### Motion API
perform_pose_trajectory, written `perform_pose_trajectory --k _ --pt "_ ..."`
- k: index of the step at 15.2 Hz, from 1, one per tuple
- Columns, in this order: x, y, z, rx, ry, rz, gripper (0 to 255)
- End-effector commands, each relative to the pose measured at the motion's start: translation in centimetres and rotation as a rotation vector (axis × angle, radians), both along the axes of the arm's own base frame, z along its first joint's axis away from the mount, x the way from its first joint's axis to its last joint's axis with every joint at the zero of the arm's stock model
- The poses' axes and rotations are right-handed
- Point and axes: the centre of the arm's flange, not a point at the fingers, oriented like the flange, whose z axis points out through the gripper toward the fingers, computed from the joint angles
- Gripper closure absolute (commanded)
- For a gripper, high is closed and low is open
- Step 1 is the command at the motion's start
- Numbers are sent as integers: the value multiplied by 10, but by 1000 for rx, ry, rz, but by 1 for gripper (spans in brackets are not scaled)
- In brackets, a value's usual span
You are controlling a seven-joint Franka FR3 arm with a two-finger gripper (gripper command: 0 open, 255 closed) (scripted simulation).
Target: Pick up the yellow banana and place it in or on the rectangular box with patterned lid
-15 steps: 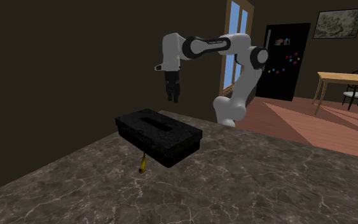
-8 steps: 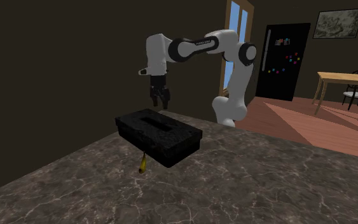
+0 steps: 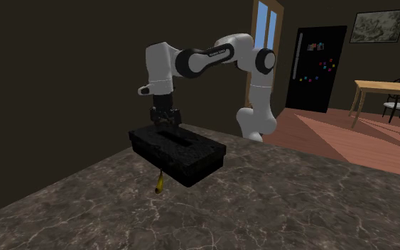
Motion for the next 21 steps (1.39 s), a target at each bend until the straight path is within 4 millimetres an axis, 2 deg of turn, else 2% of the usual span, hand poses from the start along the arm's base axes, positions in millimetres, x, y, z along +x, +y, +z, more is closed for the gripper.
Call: perform_pose_trajectory --k 1,8,15,16,21 --pt "15 26 -5 -10 0 81 0" --pt "48 118 -25 -44 2 353 0" --pt "54 215 -48 -79 3 625 0" --pt "54 220 -49 -81 3 639 0" --pt "52 218 -76 -81 3 639 0"
